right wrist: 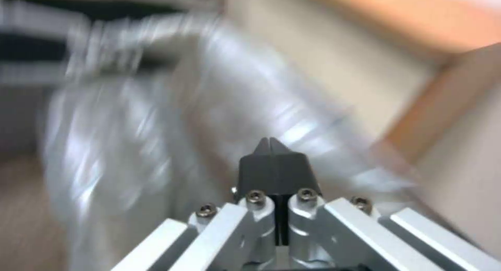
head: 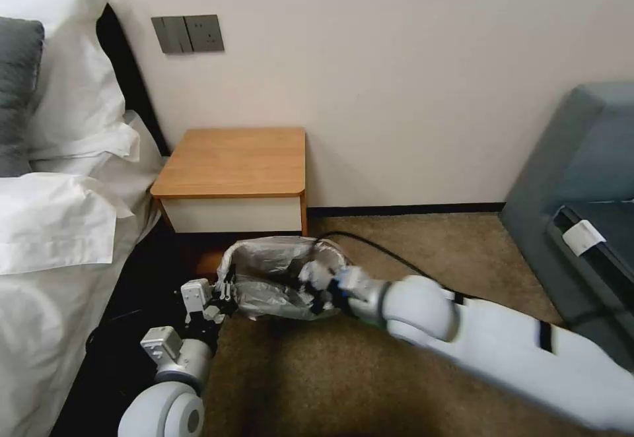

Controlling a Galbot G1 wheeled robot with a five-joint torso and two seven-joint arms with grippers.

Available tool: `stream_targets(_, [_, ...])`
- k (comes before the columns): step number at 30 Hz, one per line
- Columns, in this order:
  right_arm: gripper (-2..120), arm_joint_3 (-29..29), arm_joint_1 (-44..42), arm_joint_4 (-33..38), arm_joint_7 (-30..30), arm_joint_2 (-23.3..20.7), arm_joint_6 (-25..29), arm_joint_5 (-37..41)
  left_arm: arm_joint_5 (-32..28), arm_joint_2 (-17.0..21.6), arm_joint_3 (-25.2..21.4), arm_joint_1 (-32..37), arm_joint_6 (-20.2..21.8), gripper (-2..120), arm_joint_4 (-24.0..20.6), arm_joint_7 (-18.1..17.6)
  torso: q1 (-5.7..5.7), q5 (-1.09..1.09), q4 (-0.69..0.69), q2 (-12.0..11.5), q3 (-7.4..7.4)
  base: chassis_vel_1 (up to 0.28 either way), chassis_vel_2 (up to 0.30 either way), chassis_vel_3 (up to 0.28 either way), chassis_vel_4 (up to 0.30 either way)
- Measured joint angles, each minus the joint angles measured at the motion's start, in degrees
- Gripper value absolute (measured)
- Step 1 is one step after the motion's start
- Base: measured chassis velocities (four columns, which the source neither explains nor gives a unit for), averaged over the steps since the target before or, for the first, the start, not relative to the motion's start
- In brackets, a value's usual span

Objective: Pick up the garbage bag from the table and place it over the trash can.

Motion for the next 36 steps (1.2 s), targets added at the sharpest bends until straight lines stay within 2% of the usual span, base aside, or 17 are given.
stream_targets(3, [17, 9.75, -10.14, 3.18, 2.50, 0.16, 2.62, 0.01, -3.49, 1.16, 0.34, -0.46, 2.59, 10, 1.41, -0.21, 0.00, 0.01, -0.02, 0.00, 0.00, 0.000, 0.000, 0.000, 0.000])
stream_targets(4, [17, 9.75, -10.14, 3.18, 2.50, 0.16, 2.62, 0.01, -3.49, 1.16, 0.34, -0.46, 2.59, 10, 1.41, -0.21, 0.00, 0.01, -0.02, 0.00, 0.00, 0.000, 0.000, 0.000, 0.000])
stream_targets(7, [31, 21.38, -18.97, 4.44, 5.44, 4.32, 4.15, 0.88, -5.21, 2.66, 0.58, -0.73, 4.78, 10, 2.85, -0.75, 0.00, 0.01, 0.00, 0.00, 0.00, 0.000, 0.000, 0.000, 0.000])
stream_targets(9, [33, 22.62, -19.89, 4.44, 5.71, 4.97, 4.42, 1.00, -5.29, 2.85, 0.58, -0.73, 4.97, 10, 2.96, -0.82, 0.00, 0.00, 0.00, 0.00, 0.00, 0.000, 0.000, 0.000, 0.000])
stream_targets(12, [46, 25.89, -22.48, 4.21, 5.98, 6.62, 5.27, 1.11, -5.60, 3.68, 0.74, -0.43, 5.55, 10, 3.22, -0.95, 0.00, 0.00, 0.00, 0.00, 0.00, 0.000, 0.000, 0.000, 0.000])
stream_targets(13, [46, 25.89, -22.48, 4.21, 5.98, 6.62, 5.27, 1.11, -5.60, 3.68, 0.74, -0.43, 5.55, 10, 3.22, -0.95, 0.00, 0.00, 0.00, 0.00, 0.00, 0.000, 0.000, 0.000, 0.000])
stream_targets(16, [63, 28.51, -25.24, 3.82, 5.81, 8.04, 6.15, 0.83, -6.49, 4.70, 1.01, 0.28, 6.91, 10, 3.33, -0.95, 0.00, 0.01, 0.00, 0.00, 0.00, 0.000, 0.000, 0.000, 0.000])
stream_targets(17, [63, 28.51, -25.24, 3.82, 5.81, 8.04, 6.15, 0.83, -6.49, 4.70, 1.01, 0.28, 6.91, 10, 3.33, -0.95, 0.00, 0.01, 0.00, 0.00, 0.00, 0.000, 0.000, 0.000, 0.000])
stream_targets(19, [73, 29.46, -25.96, 3.42, 5.52, 9.52, 6.38, 0.55, -7.58, 5.24, 1.84, 0.91, 7.92, 10, 3.88, -0.94, 0.00, 0.00, 0.00, 0.00, 0.00, 0.000, 0.000, 0.000, 0.000])
stream_targets(21, [81, 29.51, -25.94, 3.25, 5.42, 10.78, 6.39, 0.13, -7.72, 5.20, 2.63, 1.72, 7.99, 10, 4.50, -0.38, 0.00, 0.00, 0.01, 0.00, 0.00, 0.000, 0.000, 0.000, 0.000])
stream_targets(22, [81, 29.51, -25.94, 3.25, 5.42, 10.78, 6.39, 0.13, -7.72, 5.20, 2.63, 1.72, 7.99, 10, 4.50, -0.38, 0.00, 0.00, 0.01, 0.00, 0.00, 0.000, 0.000, 0.000, 0.000])
stream_targets(26, [98, 30.52, -27.76, 3.44, 4.35, 12.46, 6.97, -1.08, -6.20, 3.68, 3.82, 1.24, 6.74, 10, 6.49, 0.03, 0.00, 0.00, 0.01, 0.00, 0.00, 0.000, 0.000, 0.000, 0.000])
stream_targets(36, [100, 31.86, -28.51, 2.69, 3.17, 11.99, 7.80, -1.36, -4.78, 1.70, 4.50, 1.05, 3.82, 10, 8.49, -0.57, 0.00, 0.00, 0.00, 0.00, 0.00, 0.000, 0.000, 0.000, 0.000])
